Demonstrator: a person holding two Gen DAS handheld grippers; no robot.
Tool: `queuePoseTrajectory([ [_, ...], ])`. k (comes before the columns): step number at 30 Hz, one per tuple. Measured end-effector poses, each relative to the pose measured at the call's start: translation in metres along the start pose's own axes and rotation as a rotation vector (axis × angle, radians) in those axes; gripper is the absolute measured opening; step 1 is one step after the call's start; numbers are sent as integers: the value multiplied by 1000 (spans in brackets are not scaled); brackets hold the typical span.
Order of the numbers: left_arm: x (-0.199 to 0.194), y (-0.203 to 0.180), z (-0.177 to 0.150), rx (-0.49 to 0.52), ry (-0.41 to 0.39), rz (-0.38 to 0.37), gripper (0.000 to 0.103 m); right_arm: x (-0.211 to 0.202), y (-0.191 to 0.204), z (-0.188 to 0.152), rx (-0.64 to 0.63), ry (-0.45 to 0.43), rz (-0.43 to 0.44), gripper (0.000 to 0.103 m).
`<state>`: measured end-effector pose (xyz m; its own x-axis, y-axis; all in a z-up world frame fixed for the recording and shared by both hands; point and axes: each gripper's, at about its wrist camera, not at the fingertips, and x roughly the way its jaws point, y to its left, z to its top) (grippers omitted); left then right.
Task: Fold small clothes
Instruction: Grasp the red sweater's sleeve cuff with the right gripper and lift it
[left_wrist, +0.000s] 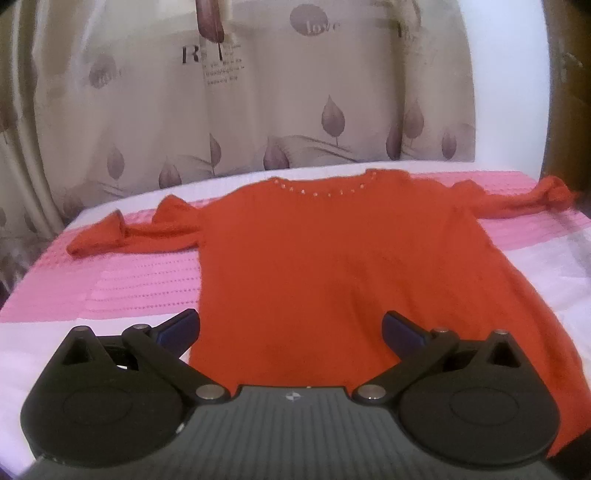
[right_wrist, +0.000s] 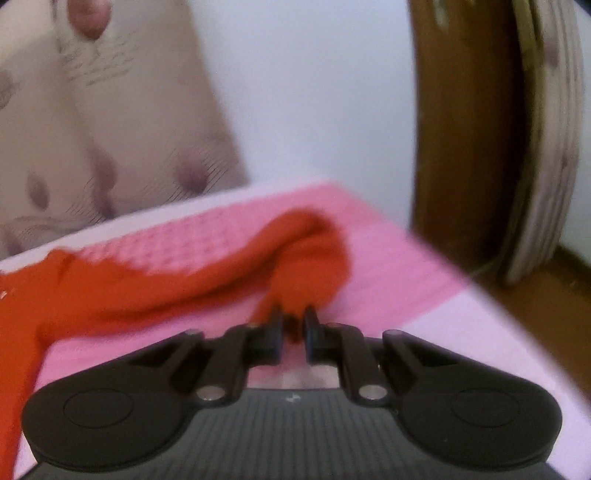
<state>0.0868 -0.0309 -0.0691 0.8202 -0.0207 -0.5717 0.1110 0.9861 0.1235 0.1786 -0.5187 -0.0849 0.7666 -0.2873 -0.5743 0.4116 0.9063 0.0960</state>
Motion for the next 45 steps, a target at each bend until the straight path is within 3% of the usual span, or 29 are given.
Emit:
queuePoseTrajectory([
  [3,5,-3,3,-8,16,-3,103,-1,-23,38,-19,-66,-80,11],
  [7,5,-8,6,-5,7,6,103,20,-53,75,-28,-42,-174,11],
  [9,6,-10,6,-3,9,10,103,35,-77,82,43,-3,-220,11],
  [12,8,-11,5,14,23,21,103,33,-101,79,168,-87,-261,12],
  [15,8,-9,4,7,17,24,103,16,-97,53,255,-121,-95,14],
  [18,6,-5,4,-11,-1,21,103,1,-52,15,160,-97,58,27],
  [19,6,-5,4,-17,-1,22,103,-2,-42,4,153,-91,119,41],
  [20,6,-4,4,-24,5,19,103,-3,-28,-9,147,-82,177,66],
  [22,5,-3,4,-28,19,13,103,6,-12,-23,112,-58,194,82],
  [24,3,0,3,-27,24,22,103,23,-12,-23,146,-16,187,82],
  [28,1,10,-1,-34,20,51,103,54,-57,-20,497,48,213,83],
  [34,19,17,-2,-68,77,71,103,109,-92,-5,803,75,232,80],
  [37,26,13,-4,-51,89,76,103,124,-95,6,837,78,216,79],
  [39,29,10,-4,-39,91,79,103,126,-91,11,767,87,176,64],
  [41,32,9,-5,-34,94,79,103,130,-88,13,701,117,140,22],
  [45,35,7,-4,-19,104,90,103,120,-89,7,625,56,53,11],
])
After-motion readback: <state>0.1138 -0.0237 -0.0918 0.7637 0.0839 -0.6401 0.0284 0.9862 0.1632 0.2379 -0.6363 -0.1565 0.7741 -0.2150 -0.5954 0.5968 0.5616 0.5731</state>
